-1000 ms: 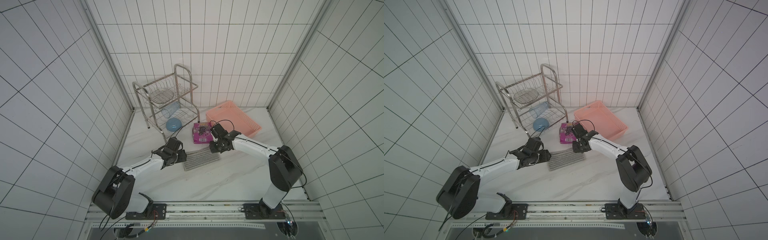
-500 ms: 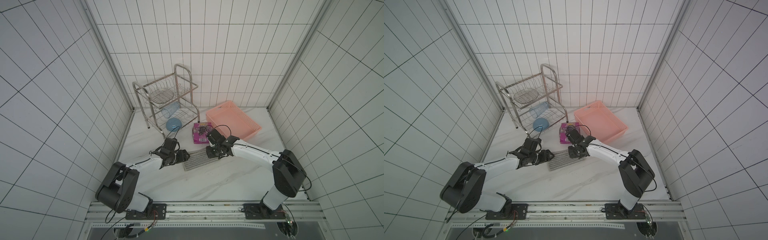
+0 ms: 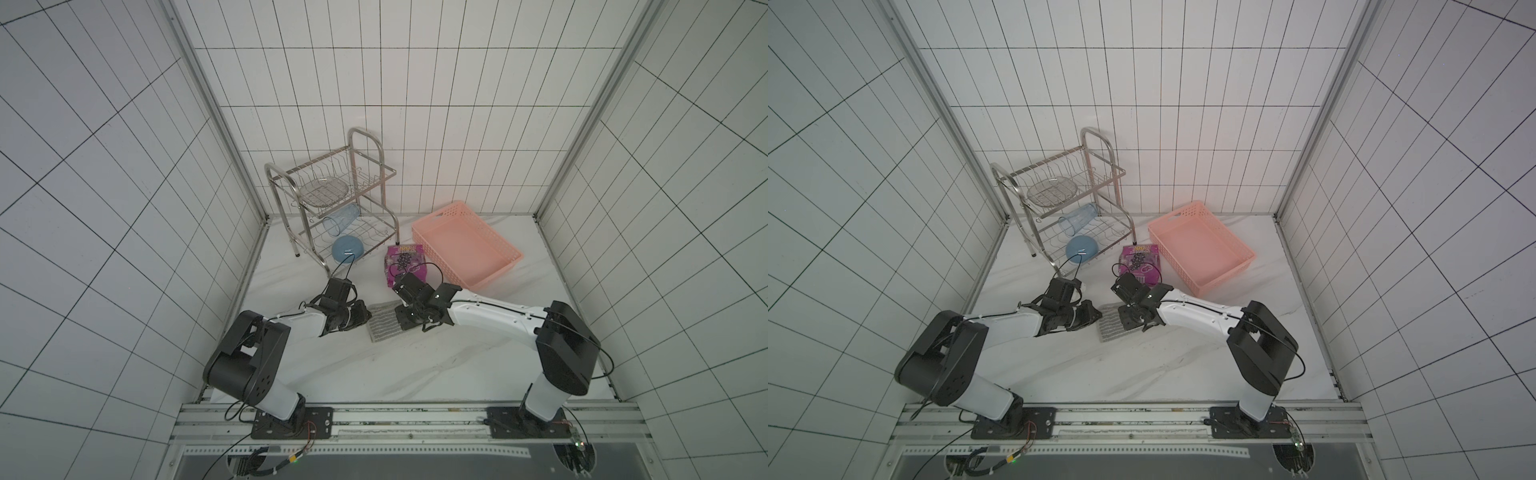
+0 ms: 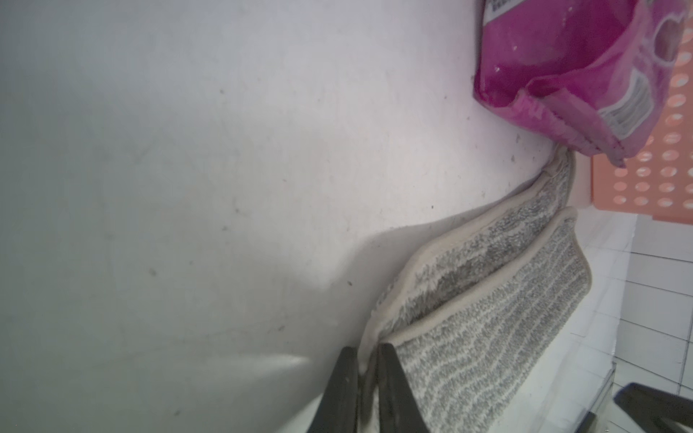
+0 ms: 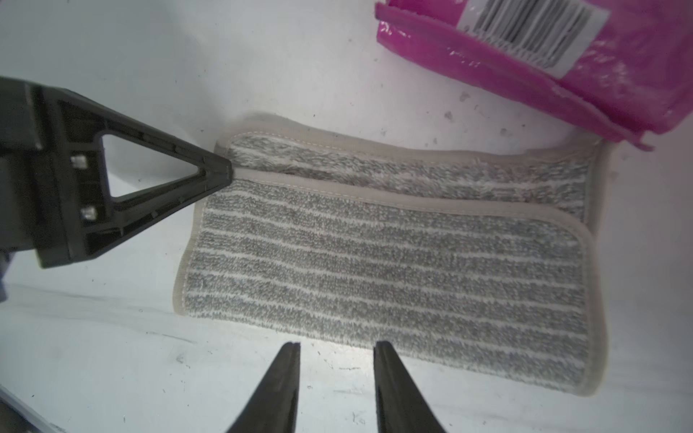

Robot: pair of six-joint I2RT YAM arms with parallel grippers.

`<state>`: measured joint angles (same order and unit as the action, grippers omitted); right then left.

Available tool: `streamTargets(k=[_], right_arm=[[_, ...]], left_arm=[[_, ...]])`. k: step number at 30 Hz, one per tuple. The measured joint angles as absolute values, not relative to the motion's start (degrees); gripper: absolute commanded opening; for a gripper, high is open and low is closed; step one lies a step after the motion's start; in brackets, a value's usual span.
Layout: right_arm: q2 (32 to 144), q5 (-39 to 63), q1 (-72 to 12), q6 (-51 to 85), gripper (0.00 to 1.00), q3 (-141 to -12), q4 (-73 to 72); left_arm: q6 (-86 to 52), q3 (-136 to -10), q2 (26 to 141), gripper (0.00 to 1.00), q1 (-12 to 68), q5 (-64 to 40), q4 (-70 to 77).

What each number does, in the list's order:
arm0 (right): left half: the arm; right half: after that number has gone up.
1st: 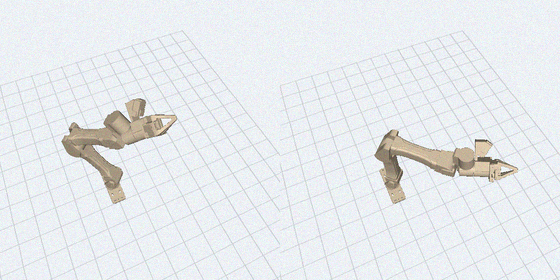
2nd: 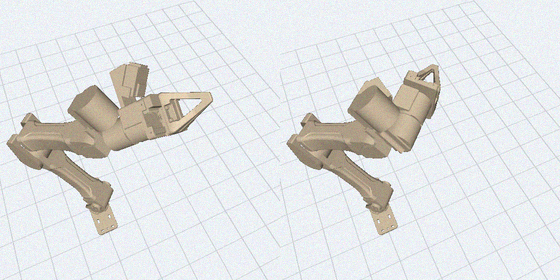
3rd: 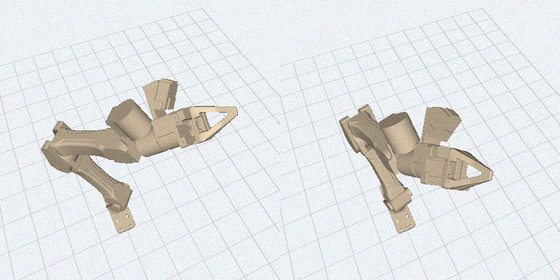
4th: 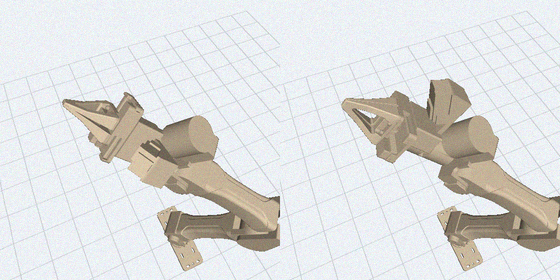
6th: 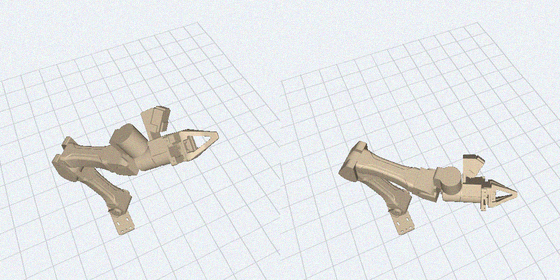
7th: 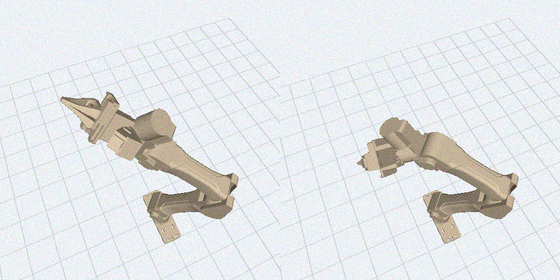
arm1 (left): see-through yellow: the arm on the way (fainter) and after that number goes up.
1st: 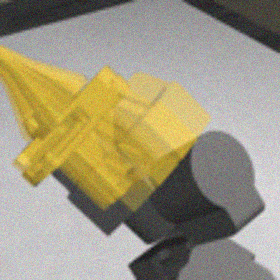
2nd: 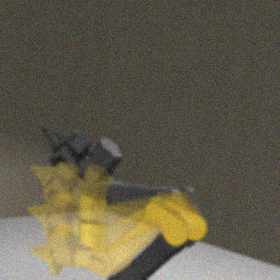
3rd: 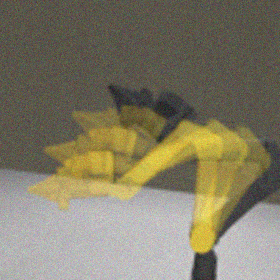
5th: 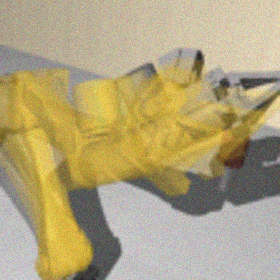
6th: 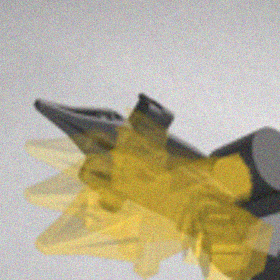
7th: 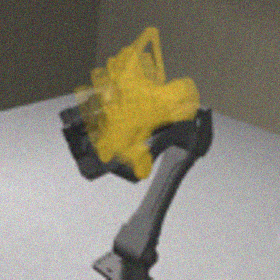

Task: Fold the square dishcloth
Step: Fold the cleaning item at the center of the board.

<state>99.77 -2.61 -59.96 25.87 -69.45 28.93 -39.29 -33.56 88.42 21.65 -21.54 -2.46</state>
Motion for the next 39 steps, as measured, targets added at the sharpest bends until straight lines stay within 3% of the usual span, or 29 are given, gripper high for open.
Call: streamTargets(k=[17, 39], right_arm=[[110.56, -10.79, -73.54, 20.21, 0.43, -78.43, 29.47], [113.84, -14.33, -75.02, 19.81, 0.44, -79.33, 28.49]], left_arm=[[-41.69, -31.73, 87.70, 0.00, 21.69, -23.07, -0.43], [-43.33, -31.14, 87.68, 0.00, 21.30, -23.75, 0.47]])
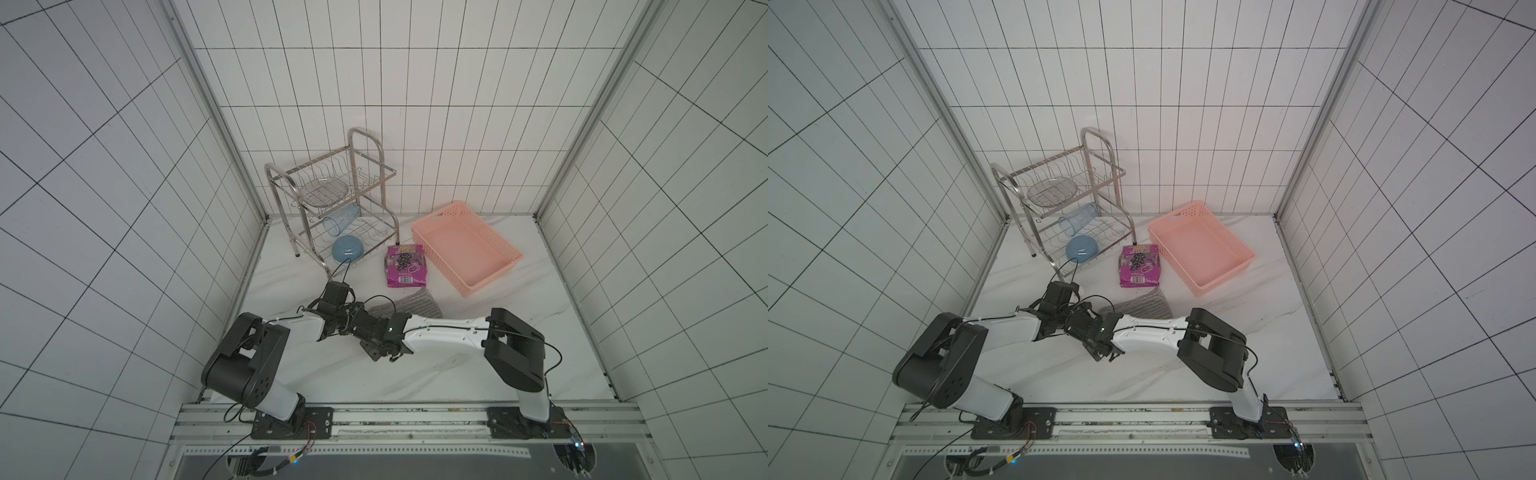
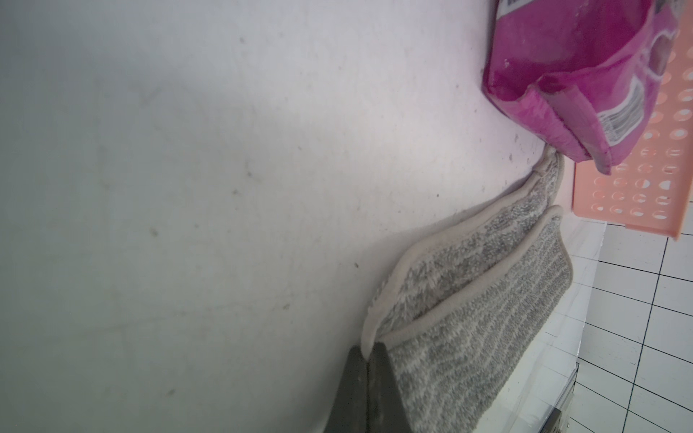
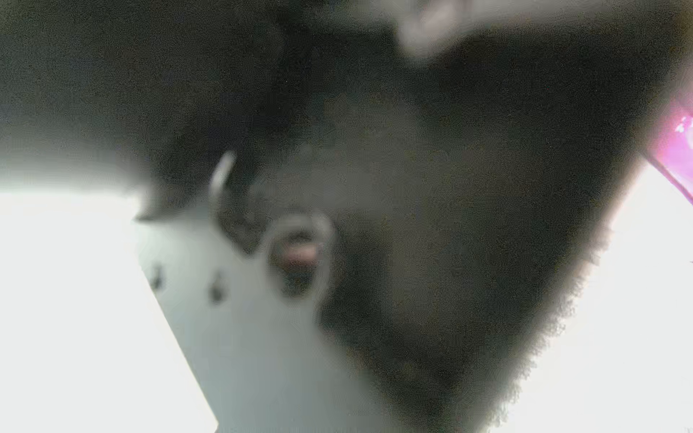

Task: Fold the square dishcloth
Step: Fold the cleaning item at the center of the board.

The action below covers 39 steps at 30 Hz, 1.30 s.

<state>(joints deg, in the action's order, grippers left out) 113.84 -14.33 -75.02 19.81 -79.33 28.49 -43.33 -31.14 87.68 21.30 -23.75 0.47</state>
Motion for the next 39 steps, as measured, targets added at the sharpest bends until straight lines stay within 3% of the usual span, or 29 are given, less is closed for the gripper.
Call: streamTargets(k=[15, 29, 39], right_arm=[[110.93, -18.41, -76.25, 20.16, 0.46, -74.37, 26.15], [109.19, -19.73, -77.76, 18.52, 0.45, -66.83, 14.55], [111.98, -23.03, -78.61, 20.23, 0.37, -70.04, 16.67]], left_arm=[[-43.62, -30.89, 87.37, 0.00, 21.61, -24.25, 0.25], [-43.77, -30.83, 87.37, 0.00, 21.58, -25.02, 0.14], [-43.79, -30.83, 86.72, 0.00, 21.52, -24.67, -1.13]])
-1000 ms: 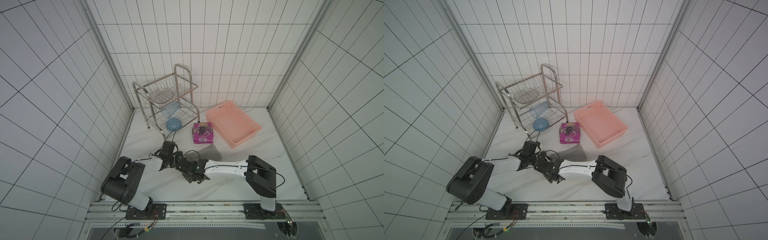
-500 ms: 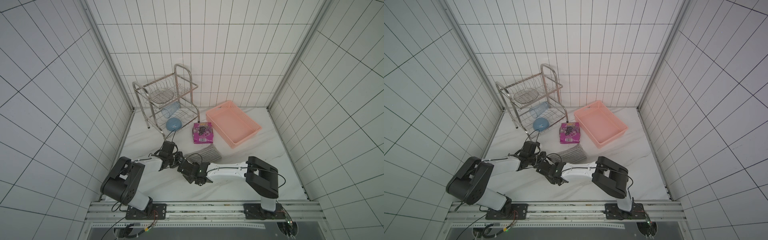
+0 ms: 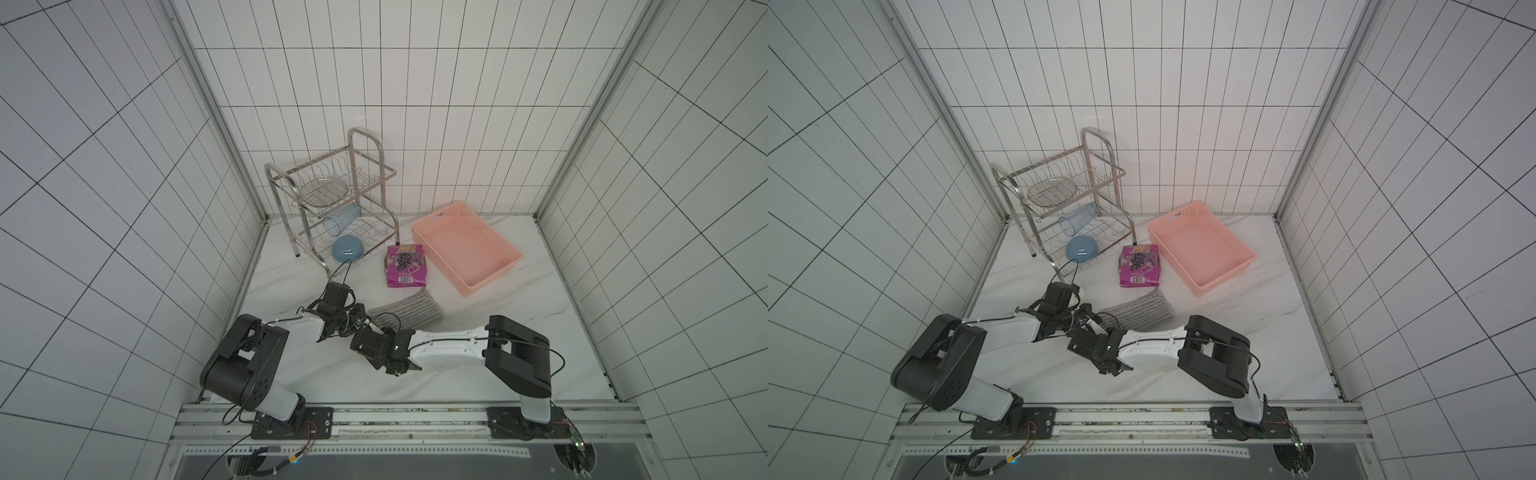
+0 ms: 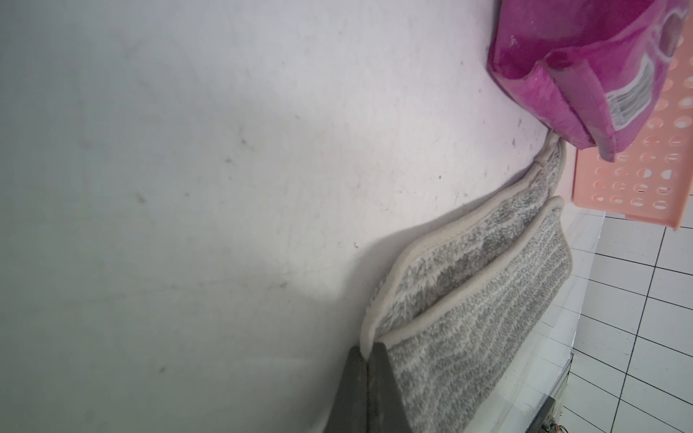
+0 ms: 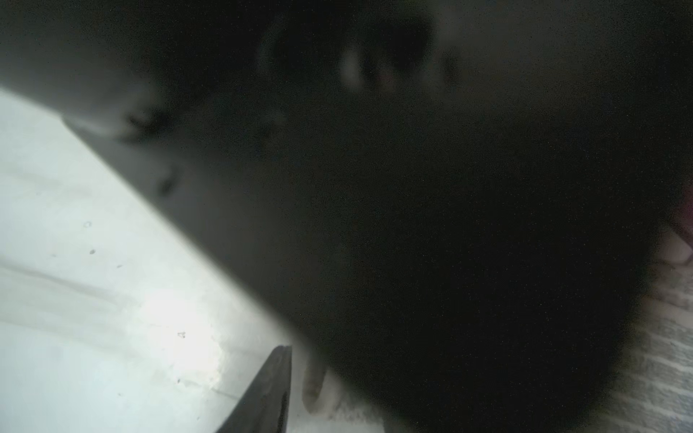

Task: Fold the square dishcloth
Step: Fold the cleaning item at the center of the board.

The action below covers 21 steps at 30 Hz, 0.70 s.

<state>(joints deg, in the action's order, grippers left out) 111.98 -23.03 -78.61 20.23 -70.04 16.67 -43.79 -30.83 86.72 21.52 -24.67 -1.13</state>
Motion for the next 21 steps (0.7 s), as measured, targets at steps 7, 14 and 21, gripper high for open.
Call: streamTargets(k=[7, 14, 21], right_arm=[[112.36, -26.87, -79.88, 22.79, 0.19, -71.85, 20.12], [109.23, -27.20, -80.27, 23.00, 0.14, -72.03, 20.51], [102.61, -22.65, -78.63, 23.16, 0.14, -69.14, 19.55]], left_arm=[[-44.27, -30.83, 82.89, 0.00, 21.54, -23.20, -4.82], [-44.64, -30.92, 76.51, 0.00, 22.02, -22.04, -8.91], [-45.19, -33.93, 71.92, 0.00, 23.92, -20.14, -12.95]])
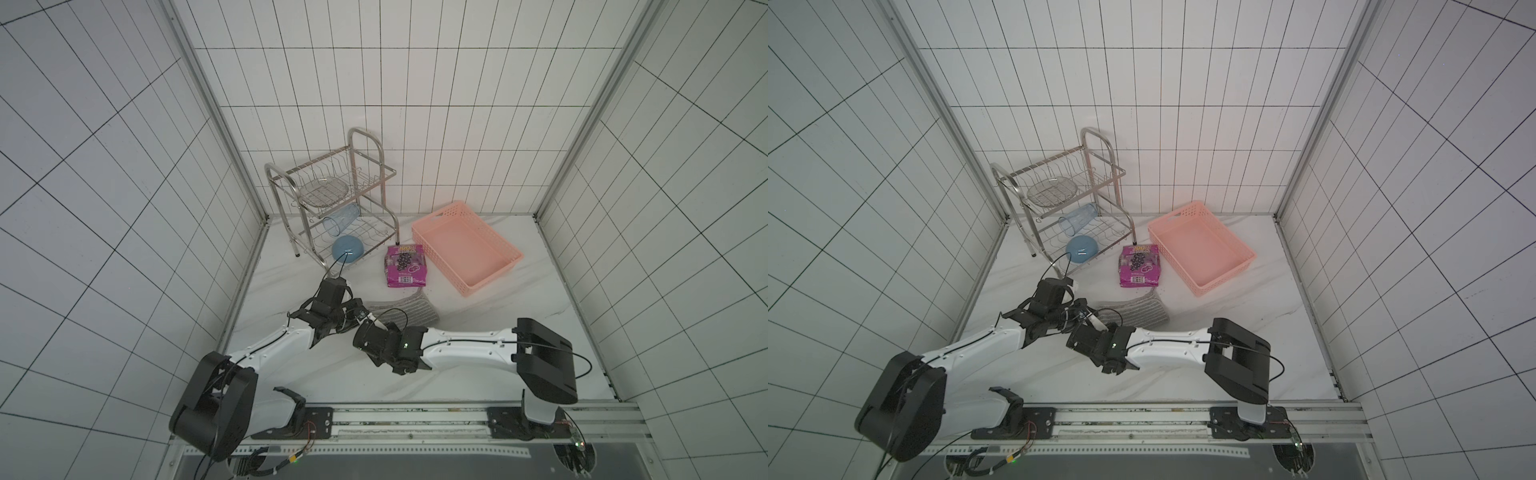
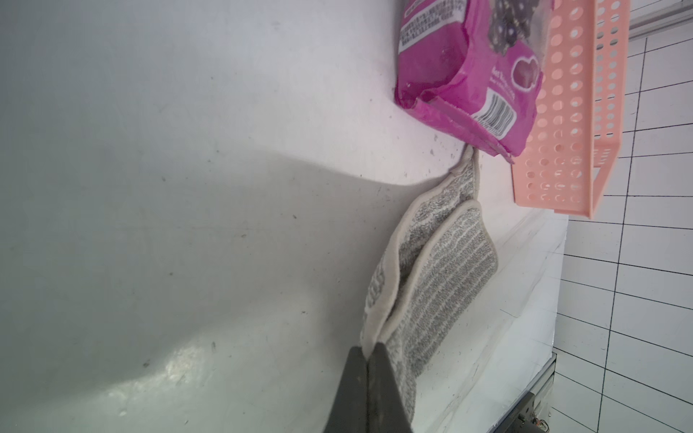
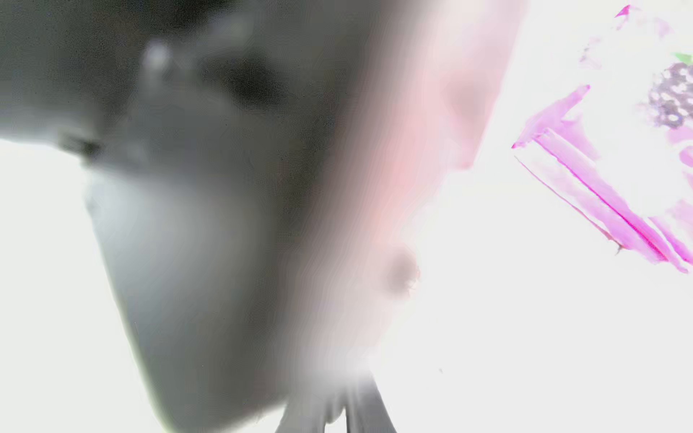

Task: Fold the square dishcloth
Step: Fold the cleaning item at the center of the board.

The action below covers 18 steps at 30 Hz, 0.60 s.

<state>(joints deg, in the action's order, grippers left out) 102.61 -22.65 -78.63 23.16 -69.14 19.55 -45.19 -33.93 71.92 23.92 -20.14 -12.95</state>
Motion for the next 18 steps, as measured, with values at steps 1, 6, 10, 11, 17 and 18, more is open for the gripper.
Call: streamTargets(k=[1, 6, 10, 11, 17, 18], right_arm=[[101.60, -21.80, -78.13, 23.35, 0.14, -68.40, 19.09], [95.92, -16.64, -74.87, 25.15, 0.14, -63.55, 16.12], [93.49, -12.23, -70.76, 26.96, 0.14, -58.17, 16.14], [93.14, -11.03, -69.78, 27.46, 0.14, -56.84, 16.21], [88.95, -5.48, -64.84, 29.45, 0.15, -51.00, 15.97], [87.88, -4.89, -64.18, 29.69, 0.16, -50.28, 15.86]], left_arm=[[-45.23, -34.70, 71.66, 0.00, 24.47, -19.35, -13.65], [-45.65, -38.70, 71.59, 0.00, 27.40, -15.88, -16.56], [-46.19, -42.44, 72.40, 0.00, 28.82, -14.52, -16.47], [-46.37, -43.33, 73.06, 0.00, 29.23, -14.13, -16.25], [-47.68, -47.75, 79.18, 0.00, 31.83, -12.01, -15.51], [-47.86, -48.64, 80.47, 0.00, 32.27, -11.75, -15.51]])
